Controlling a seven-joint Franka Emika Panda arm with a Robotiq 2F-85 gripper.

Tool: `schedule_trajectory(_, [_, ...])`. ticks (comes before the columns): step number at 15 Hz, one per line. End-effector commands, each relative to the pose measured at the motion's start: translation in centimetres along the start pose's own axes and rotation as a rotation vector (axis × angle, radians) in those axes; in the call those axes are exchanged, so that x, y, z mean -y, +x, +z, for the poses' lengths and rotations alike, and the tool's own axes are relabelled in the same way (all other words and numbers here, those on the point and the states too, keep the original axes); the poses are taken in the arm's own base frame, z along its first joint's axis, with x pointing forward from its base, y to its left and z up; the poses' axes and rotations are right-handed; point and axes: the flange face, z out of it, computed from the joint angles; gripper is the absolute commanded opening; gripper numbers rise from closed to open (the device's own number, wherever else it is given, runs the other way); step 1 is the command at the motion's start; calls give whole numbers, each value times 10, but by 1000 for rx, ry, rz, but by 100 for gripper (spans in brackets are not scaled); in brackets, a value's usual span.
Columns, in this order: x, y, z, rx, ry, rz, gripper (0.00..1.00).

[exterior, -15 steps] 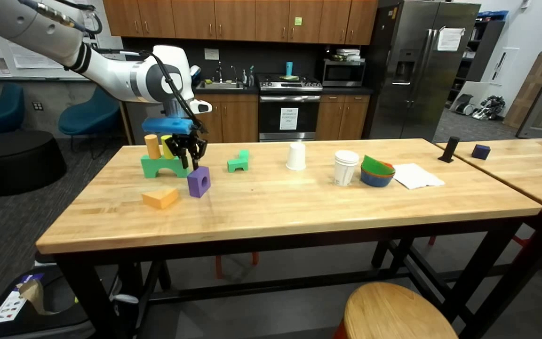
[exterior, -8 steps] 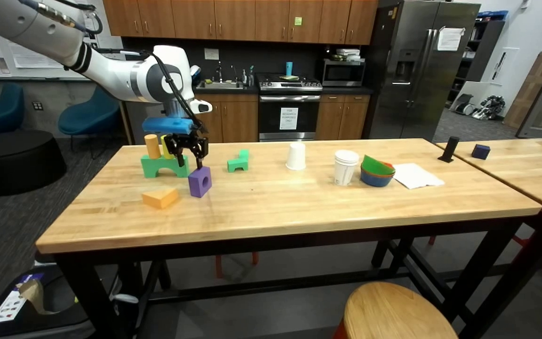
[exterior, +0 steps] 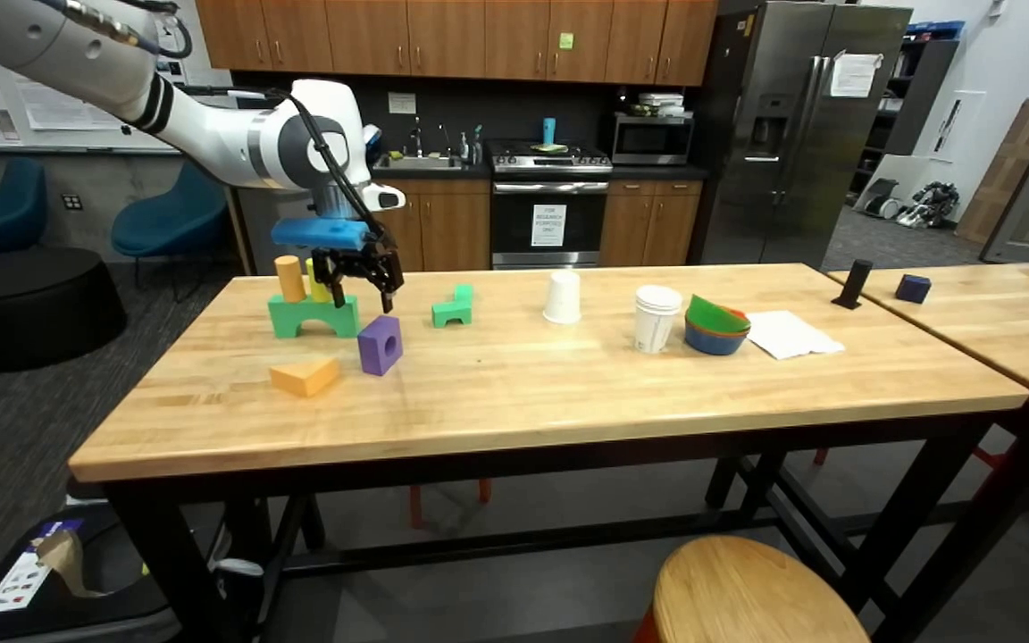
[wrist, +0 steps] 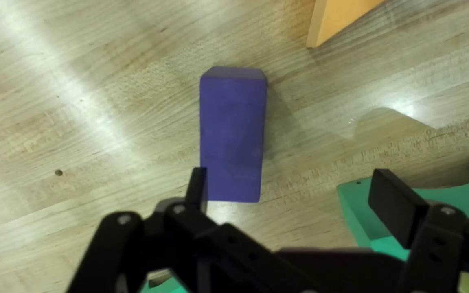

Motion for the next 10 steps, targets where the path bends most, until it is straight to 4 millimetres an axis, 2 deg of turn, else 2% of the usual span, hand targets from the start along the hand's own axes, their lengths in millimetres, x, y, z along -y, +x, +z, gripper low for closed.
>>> schedule_trajectory(1, [-15,2,9,14,-8,25,100])
schedule_trajectory(5, [-26,1,17,21,-6,36,100])
schedule_trajectory(10, [-24,0,20,33,-13,38,100])
